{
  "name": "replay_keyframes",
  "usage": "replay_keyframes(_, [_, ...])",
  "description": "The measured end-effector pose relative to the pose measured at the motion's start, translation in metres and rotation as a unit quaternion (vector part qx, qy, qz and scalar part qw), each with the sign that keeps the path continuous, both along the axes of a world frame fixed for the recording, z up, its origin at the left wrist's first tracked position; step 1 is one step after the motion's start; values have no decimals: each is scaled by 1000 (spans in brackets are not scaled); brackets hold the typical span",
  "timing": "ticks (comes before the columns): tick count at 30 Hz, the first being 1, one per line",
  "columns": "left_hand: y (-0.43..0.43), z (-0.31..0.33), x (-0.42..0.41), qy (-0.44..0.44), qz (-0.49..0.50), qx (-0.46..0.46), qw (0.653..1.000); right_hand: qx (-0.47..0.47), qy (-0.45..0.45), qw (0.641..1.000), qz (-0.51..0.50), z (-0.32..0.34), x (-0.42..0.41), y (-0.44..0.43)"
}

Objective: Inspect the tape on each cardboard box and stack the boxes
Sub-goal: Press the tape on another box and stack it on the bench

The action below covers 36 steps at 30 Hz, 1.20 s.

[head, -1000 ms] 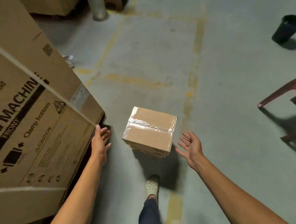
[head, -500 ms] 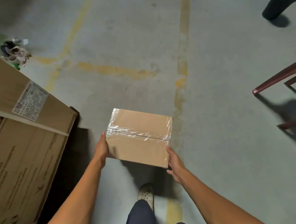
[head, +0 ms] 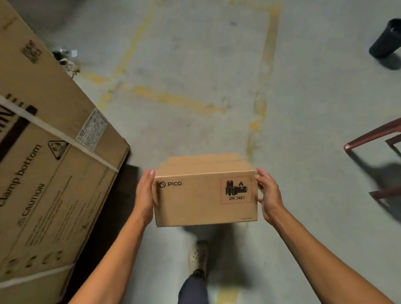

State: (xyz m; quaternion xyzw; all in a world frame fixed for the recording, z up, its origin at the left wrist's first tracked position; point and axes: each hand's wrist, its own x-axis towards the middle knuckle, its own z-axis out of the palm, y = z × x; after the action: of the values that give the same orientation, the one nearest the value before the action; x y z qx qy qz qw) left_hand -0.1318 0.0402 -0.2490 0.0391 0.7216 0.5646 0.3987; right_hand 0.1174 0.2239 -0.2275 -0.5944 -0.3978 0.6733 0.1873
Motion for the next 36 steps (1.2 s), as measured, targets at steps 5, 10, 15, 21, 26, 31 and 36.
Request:
replay_keyframes(5, [-54, 64, 29, 9, 88, -39, 995, 37, 47, 995, 75, 57, -9, -48])
replay_keyframes(10, [-124, 118, 54, -12, 222, -9, 975, 57, 106, 986, 118, 103, -7, -95])
replay_keyframes(15, [-204, 179, 110, 20, 280, 18, 960, 70, 149, 969, 184, 138, 13, -153])
replay_keyframes(21, [-329, 236, 206, 81, 433, 27, 897, 100, 210, 915, 330, 181, 34, -262])
replay_keyframes(26, [-452, 285, 278, 128, 533, 19, 836, 49, 251, 853, 455, 217, 37, -369])
replay_keyframes(31, [-564, 328, 347, 148, 646, 72, 746, 35, 309, 769, 559, 251, 32, -490])
replay_keyframes(36, [-666, 357, 412, 183, 722, 82, 663, 17, 343, 718, 605, 285, 44, -616])
